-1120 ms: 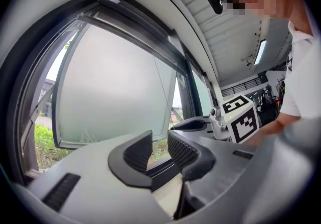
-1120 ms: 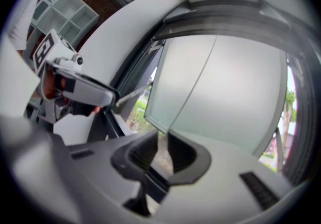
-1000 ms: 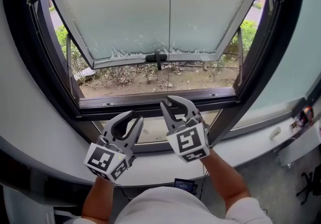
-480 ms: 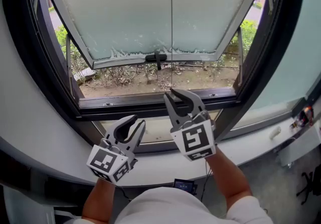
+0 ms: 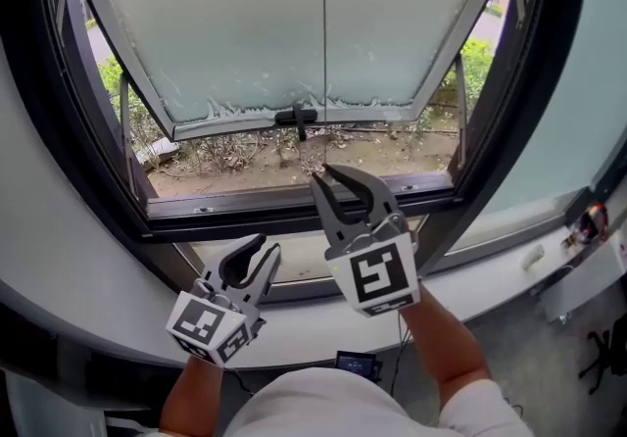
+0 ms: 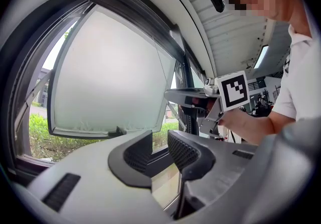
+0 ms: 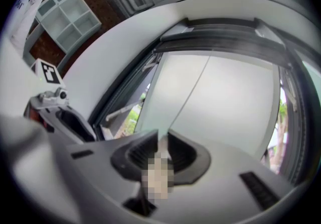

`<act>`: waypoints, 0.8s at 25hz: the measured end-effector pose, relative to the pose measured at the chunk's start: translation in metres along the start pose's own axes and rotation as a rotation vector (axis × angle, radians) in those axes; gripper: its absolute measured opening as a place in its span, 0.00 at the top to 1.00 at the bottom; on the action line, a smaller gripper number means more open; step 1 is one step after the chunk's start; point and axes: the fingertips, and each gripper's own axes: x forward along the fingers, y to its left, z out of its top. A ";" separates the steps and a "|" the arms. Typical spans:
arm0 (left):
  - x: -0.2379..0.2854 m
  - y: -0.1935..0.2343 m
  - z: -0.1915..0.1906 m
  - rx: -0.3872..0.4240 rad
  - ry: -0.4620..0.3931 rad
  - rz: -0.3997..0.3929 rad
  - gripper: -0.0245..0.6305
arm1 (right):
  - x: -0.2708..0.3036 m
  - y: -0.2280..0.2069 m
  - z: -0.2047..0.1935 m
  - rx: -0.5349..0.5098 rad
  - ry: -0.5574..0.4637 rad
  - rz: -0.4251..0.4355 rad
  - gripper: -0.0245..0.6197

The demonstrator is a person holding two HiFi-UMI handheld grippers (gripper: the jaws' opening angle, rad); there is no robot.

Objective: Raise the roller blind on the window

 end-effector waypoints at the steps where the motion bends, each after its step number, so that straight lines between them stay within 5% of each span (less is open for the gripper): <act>1: 0.001 -0.001 -0.001 -0.002 0.001 -0.004 0.80 | 0.000 -0.001 0.002 -0.002 -0.005 -0.003 0.85; 20: 0.004 -0.007 -0.012 -0.059 0.017 -0.033 0.80 | -0.004 -0.027 0.026 -0.028 -0.062 -0.060 0.85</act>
